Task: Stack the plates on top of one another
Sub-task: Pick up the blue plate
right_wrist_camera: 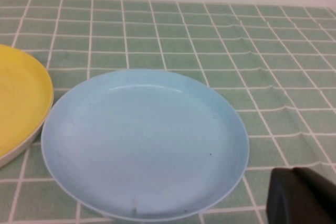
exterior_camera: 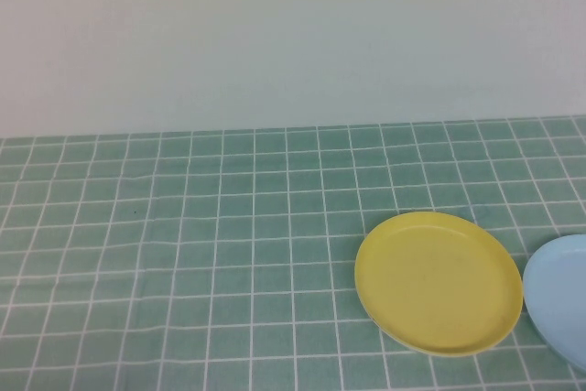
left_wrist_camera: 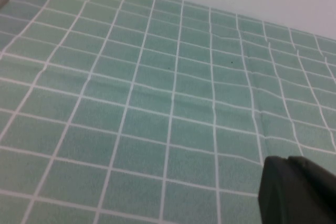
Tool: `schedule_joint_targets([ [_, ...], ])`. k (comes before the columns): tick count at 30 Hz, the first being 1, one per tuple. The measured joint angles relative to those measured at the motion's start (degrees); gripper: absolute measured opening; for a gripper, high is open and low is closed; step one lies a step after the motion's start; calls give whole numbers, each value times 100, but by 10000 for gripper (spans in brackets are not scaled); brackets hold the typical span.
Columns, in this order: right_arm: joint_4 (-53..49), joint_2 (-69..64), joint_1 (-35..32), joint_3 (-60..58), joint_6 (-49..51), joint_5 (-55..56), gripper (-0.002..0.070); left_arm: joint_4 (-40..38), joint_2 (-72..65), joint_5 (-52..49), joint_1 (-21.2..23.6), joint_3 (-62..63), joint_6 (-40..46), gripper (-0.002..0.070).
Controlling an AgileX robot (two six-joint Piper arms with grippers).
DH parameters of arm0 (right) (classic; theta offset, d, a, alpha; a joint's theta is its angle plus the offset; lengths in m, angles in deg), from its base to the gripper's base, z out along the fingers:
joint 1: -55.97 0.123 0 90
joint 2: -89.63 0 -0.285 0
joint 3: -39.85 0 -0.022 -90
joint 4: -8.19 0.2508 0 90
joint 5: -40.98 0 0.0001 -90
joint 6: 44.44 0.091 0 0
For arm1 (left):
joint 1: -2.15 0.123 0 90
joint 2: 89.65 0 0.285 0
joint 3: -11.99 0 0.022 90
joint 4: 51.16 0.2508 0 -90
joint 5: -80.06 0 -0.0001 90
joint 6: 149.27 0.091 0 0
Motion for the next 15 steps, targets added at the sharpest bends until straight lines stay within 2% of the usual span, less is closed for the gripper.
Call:
schedule_joint_targets([
  [15, 0, 0, 0, 0, 0, 0, -2, 23, -11, 0, 0, 0, 93, 0],
])
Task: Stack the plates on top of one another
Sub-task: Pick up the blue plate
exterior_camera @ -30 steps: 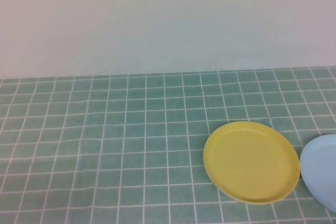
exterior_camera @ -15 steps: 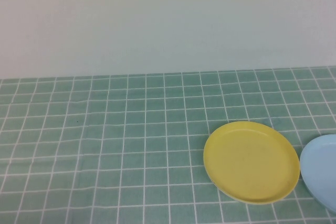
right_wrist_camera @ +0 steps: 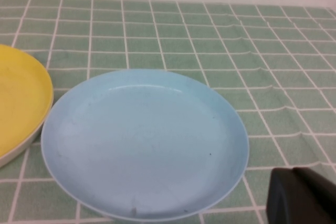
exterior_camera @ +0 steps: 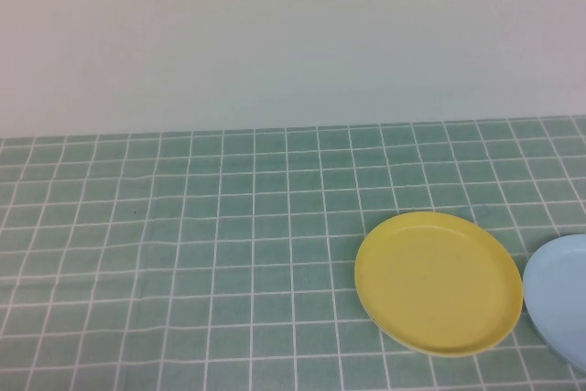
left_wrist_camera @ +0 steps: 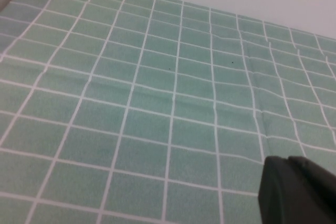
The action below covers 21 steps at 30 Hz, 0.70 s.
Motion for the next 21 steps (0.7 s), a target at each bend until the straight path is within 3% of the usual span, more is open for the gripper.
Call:
schedule_joint_targets([
  [12, -38, 0, 0, 0, 65, 257, -2, 0, 0, 0, 0, 0, 40, 0],
  [21, 1975, 0, 0, -9, 1099, 3414, -2, 0, 0, 0, 0, 0, 40, 0],
])
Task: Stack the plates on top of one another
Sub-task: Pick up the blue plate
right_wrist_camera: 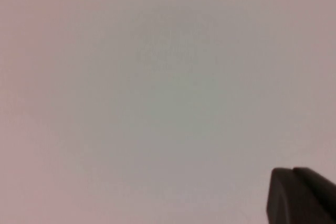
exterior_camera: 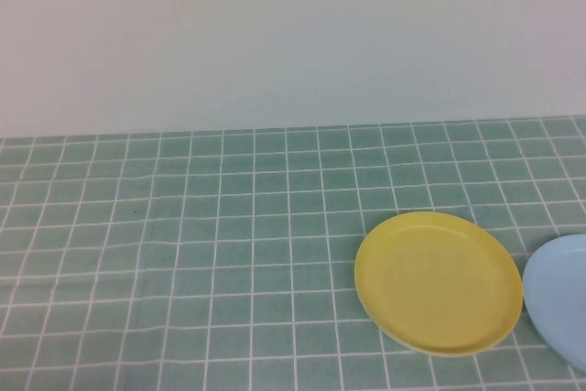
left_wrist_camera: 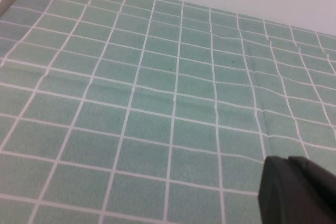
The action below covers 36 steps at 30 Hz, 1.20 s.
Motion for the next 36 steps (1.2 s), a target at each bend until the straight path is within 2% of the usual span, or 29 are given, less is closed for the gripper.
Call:
schedule_joint_targets([
  [6, 286, 0, 0, 0, 442, 1304, -2, 0, 0, -19, 0, 0, 0, 0],
  [8, -111, 0, 0, 16, 681, 1369, -2, 0, 0, -19, 0, 0, 0, 0],
  [10, -978, 0, 0, 210, 1018, 1142, -2, 0, 0, -19, 0, 0, 0, -1],
  [14, -3113, 0, 0, 1079, 2211, -74, -2, 0, 0, -19, 0, 0, 0, -1],
  [16, -3862, -16, 0, 1648, 3061, -1369, -2, 0, 0, -19, 0, 0, 0, -1],
  [18, -4169, -188, 0, 2200, 3345, -2904, -2, 0, 0, -19, 0, 0, 0, -1],
  [20, -4272, -594, 0, 2634, 3099, -4202, -2, 0, 0, -19, 0, 0, 0, 0],
  [22, -4308, -1136, 0, 3005, 2398, -5337, -2, 0, 0, -19, 0, 0, -32, 0],
  [25, -4308, -1898, 69, 3299, 1603, -6297, -2, 0, 0, -19, 0, 0, -32, 0],
  [30, -4066, -2799, 371, 3380, 1298, -6563, -2, 0, 0, -19, 0, 0, -32, 0],
  [36, -3587, -3495, 516, 3380, 1365, -5703, -2, 0, 0, -19, 0, 0, -32, 0],
])
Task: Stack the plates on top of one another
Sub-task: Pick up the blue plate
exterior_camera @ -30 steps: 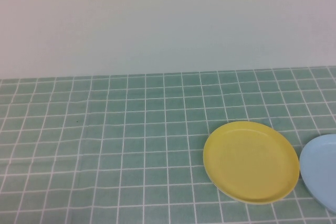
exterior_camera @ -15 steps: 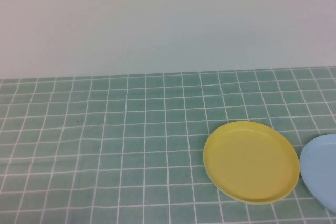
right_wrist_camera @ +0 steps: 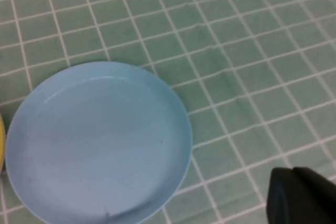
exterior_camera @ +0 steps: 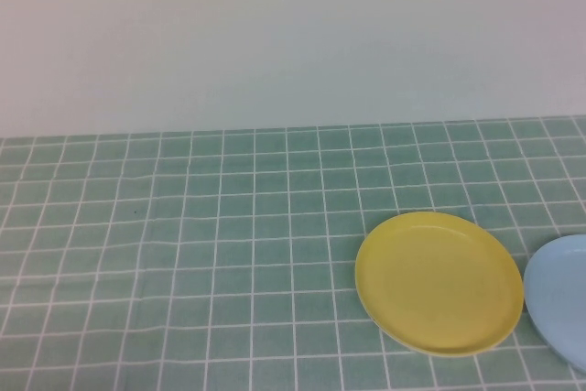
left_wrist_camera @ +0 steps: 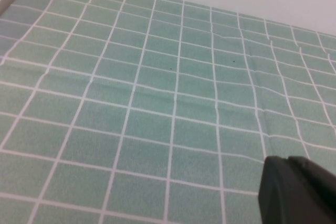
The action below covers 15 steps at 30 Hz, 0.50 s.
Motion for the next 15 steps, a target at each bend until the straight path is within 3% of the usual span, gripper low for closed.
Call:
schedule_joint_targets([
  [7, 301, -1754, 0, 10, 430, 328, -2, 0, 0, 0, 0, 0, 0, 0],
  [15, 1292, -3775, -45, 26, -228, 1401, -2, 0, 0, 0, 0, 0, 0, -1],
])
